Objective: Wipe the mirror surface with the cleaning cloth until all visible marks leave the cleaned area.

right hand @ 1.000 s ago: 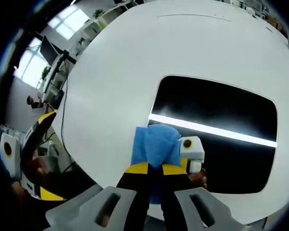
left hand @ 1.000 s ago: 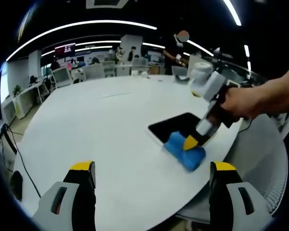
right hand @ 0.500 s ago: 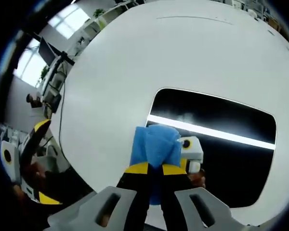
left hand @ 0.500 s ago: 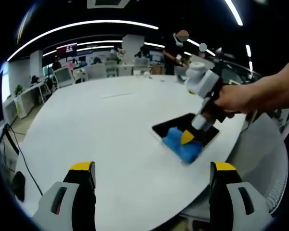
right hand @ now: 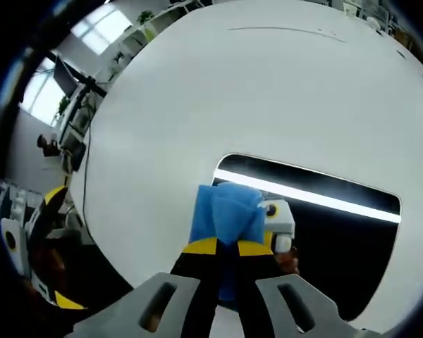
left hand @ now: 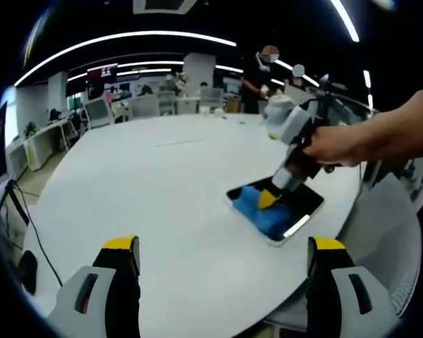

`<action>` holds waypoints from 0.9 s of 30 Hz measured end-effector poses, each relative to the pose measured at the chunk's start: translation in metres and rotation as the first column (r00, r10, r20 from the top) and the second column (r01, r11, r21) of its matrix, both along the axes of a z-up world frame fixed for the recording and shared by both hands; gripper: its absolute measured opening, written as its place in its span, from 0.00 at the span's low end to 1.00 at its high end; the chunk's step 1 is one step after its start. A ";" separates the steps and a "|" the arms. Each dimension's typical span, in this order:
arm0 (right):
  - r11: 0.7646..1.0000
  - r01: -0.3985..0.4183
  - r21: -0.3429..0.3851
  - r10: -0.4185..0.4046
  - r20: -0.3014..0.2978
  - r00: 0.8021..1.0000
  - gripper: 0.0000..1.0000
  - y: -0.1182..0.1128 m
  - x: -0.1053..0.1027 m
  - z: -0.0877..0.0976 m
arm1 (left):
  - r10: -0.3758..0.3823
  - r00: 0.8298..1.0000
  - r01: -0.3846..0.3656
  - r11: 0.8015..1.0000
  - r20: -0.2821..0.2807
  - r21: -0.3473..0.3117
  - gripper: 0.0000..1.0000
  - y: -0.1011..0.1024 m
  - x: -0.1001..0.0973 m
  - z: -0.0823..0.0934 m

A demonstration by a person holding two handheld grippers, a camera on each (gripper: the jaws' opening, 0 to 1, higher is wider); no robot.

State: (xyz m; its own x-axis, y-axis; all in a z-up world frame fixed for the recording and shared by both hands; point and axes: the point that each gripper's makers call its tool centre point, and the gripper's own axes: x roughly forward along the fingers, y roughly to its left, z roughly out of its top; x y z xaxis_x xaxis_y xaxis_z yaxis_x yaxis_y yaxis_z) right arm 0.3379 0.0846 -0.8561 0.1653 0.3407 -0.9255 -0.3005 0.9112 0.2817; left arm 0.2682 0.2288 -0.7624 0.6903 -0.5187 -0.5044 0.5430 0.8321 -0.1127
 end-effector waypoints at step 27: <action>1.000 0.007 0.008 -0.008 0.014 1.000 0.02 0.005 0.052 -0.001 | 0.059 0.998 -0.059 0.998 -0.011 -0.002 0.99 0.009 -0.011 -0.001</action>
State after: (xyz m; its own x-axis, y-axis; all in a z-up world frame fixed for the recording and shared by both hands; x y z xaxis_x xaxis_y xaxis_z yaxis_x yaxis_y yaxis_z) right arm 0.3894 0.0892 -0.8567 0.1806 0.3471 -0.9203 -0.2976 0.9111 0.2852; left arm 0.2576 0.2383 -0.7639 0.7139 -0.4788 -0.5110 0.4919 0.8622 -0.1207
